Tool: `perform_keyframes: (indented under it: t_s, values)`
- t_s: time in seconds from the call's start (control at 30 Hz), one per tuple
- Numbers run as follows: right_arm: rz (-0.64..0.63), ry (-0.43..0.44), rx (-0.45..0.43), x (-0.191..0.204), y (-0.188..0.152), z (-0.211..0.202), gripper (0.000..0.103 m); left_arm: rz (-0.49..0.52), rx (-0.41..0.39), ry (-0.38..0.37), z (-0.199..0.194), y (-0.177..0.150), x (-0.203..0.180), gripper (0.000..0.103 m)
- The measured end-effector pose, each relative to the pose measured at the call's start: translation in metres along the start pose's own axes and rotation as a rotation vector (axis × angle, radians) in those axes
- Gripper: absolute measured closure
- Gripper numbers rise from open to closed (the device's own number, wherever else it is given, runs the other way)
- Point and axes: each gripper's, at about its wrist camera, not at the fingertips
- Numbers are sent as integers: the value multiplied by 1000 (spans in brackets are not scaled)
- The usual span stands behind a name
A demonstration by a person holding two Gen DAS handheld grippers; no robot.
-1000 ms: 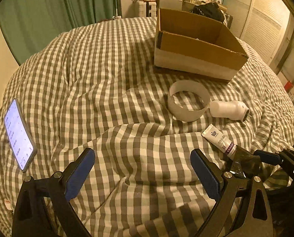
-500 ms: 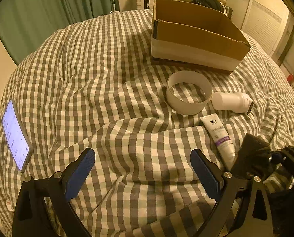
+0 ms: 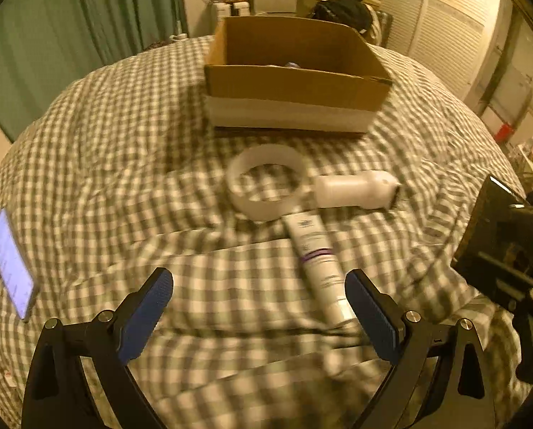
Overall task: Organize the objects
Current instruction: 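Grasp the black cylindrical object with the right tool while the left tool grasps the white cream tube, then carry the tube and black object into the box and open both tools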
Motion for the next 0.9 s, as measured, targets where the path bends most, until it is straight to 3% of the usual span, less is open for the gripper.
perform_keyframes:
  t_s: [0.07,0.13,0.33,0.6,0.9]
  values:
    - [32,-12,-8,-12,-1,-2,30,23,5,-26,4,1,-12,11]
    - [55,-18,-8,-21,-3,-1,30,51,31,-64,13,1,-27,36]
    - [102,-20,13,-41,-7,8,31,108,138,-114,47,-3,-53,71]
    - [117,-10,34,-48,-7,17,31,25,112,-113,37,-3,-43,78]
    - [96,-19,-28,-39,0,-9,31,3,-15,-121,-22,7,-30,81]
Point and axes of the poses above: each gripper's, at about its wrist camera, not at the fingertips, and z roughly the way its jaws point, x to its left, y to its top, and after that the axes turned 3 degrees about y, right-handed
